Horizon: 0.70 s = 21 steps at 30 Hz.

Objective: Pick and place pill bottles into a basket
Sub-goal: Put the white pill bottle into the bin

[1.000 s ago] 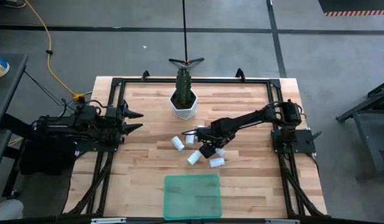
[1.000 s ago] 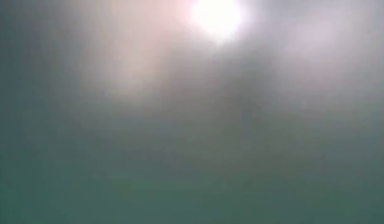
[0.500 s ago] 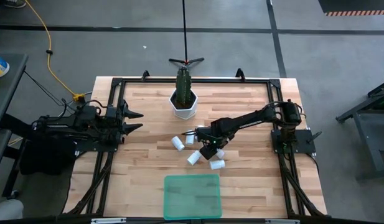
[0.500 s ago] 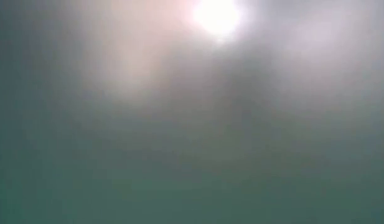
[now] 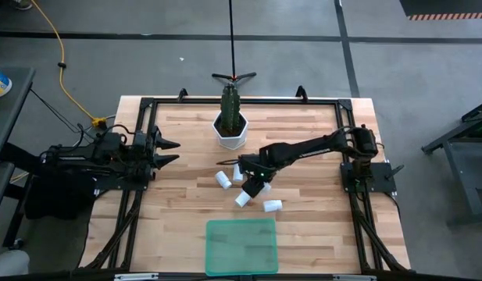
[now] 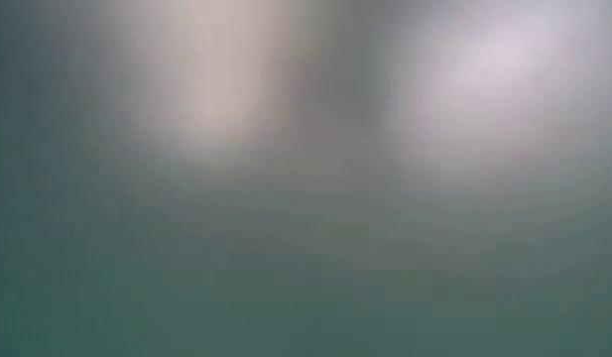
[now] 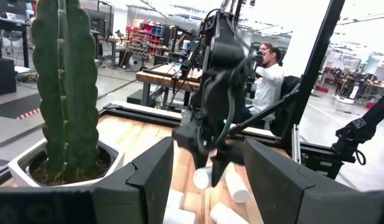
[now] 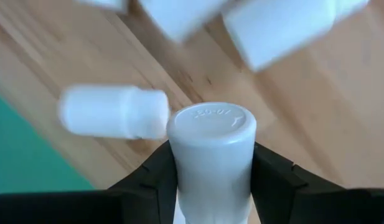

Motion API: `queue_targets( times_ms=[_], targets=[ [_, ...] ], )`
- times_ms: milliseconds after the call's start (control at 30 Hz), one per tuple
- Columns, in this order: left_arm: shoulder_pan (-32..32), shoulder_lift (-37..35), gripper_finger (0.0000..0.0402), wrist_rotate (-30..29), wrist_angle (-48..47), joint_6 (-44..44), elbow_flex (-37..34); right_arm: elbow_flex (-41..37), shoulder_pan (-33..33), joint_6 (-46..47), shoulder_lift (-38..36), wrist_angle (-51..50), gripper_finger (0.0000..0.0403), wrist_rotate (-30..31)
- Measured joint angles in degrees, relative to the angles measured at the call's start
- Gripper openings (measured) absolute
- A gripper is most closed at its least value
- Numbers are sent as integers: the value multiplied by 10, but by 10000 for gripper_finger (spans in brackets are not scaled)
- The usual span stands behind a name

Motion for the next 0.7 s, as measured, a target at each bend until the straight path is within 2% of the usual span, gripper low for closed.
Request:
queue_targets(
  times_ms=[133,300,500,700],
  targets=[
    [0,0,227,5,0,0,0,74,0,-28,0,-48,148,41],
    [0,0,227,14,0,-1,0,167,3,-80,0,-47,148,105],
    [0,0,227,16,0,-1,0,231,25,-204,0,77,148,223],
    [0,0,227,32,1,-1,0,229,28,-249,0,200,148,253]
  ],
)
